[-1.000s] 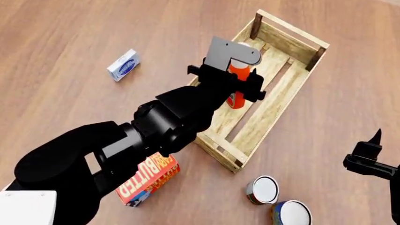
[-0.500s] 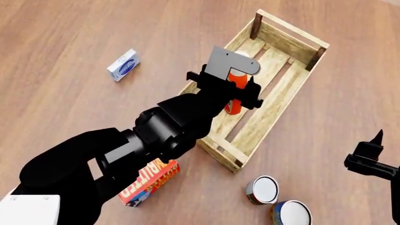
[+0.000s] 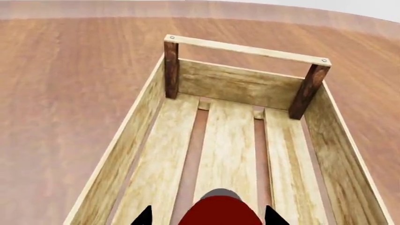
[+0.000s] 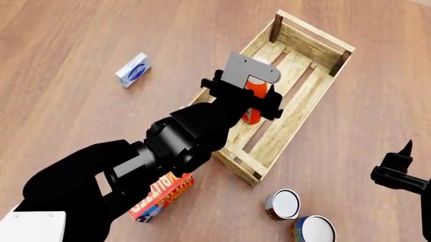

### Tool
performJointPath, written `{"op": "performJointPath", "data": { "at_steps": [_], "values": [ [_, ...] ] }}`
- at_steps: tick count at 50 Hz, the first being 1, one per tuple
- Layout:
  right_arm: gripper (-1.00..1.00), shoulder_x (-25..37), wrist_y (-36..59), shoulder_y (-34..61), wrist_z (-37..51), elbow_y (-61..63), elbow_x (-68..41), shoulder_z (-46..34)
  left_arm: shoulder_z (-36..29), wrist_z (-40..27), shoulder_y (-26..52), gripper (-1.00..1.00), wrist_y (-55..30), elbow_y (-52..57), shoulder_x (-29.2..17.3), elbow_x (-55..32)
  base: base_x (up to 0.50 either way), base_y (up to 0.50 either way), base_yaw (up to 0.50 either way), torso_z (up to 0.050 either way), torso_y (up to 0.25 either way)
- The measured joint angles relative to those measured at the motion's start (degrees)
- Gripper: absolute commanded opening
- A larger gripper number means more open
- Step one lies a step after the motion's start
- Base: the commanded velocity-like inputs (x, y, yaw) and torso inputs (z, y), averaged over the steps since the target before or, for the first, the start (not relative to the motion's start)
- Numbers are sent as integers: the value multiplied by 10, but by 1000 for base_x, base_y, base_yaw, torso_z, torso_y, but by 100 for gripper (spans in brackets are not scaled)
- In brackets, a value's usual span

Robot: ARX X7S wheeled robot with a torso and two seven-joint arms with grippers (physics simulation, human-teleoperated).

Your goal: Pick up the ketchup, and put it in the wooden tray.

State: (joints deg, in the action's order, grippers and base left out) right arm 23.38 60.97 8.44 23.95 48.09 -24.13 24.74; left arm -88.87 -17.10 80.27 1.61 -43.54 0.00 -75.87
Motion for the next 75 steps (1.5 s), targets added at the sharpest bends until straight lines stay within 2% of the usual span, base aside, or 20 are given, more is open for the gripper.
{"op": "performJointPath", "data": {
  "at_steps": [57, 75],
  "values": [
    [100, 1, -29, -8, 4, -5, -4, -1, -5, 1, 20, 100, 1, 27, 0, -13, 0, 0, 0, 0, 0],
    [100, 1, -48, -12, 3, -8, -3, -3, -5, -4, 39, 100, 0, 35, 0, -17, 0, 0, 0, -2, 222]
  ]
}}
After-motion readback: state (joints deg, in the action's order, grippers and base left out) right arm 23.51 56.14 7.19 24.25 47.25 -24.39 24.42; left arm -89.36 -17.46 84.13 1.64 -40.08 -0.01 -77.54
